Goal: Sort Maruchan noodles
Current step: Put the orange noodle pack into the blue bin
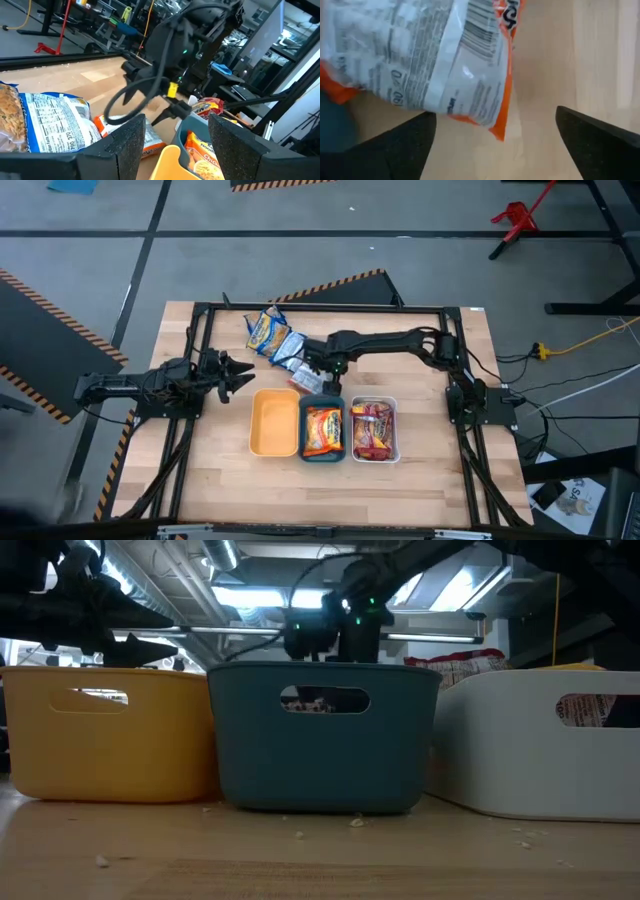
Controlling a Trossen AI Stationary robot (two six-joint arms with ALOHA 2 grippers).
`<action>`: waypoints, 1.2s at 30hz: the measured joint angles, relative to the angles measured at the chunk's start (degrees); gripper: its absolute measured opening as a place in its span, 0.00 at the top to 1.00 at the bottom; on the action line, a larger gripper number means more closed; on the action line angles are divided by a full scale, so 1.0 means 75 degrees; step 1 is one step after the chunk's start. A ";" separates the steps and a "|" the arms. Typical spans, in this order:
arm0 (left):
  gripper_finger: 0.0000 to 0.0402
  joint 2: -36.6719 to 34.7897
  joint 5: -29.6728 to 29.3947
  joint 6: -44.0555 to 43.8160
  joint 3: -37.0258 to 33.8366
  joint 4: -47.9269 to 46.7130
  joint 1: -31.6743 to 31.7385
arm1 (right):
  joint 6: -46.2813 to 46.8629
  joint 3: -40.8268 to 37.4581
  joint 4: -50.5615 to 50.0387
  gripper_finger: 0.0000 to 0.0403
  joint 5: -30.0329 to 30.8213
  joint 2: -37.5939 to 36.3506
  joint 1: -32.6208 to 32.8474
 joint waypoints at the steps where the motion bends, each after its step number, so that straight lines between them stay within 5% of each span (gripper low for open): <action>1: 0.47 0.0000 0.0000 0.0000 0.0001 -0.0001 0.0000 | -0.0067 -0.0081 0.0143 0.04 0.0033 0.0003 -0.0003; 9: 0.47 0.0000 0.0000 0.0003 -0.0001 -0.0001 0.0000 | -0.0828 -0.0151 0.1214 0.25 0.0025 0.0006 0.0007; 20: 0.47 0.0001 -0.0032 0.0050 -0.0001 -0.0001 0.0000 | -0.1064 -0.0398 0.1501 0.96 -0.0569 0.0067 0.0000; 36: 0.47 0.0003 -0.0029 0.0047 -0.0002 -0.0001 0.0000 | -0.0799 0.0795 0.0495 1.00 -0.0151 0.0020 0.0160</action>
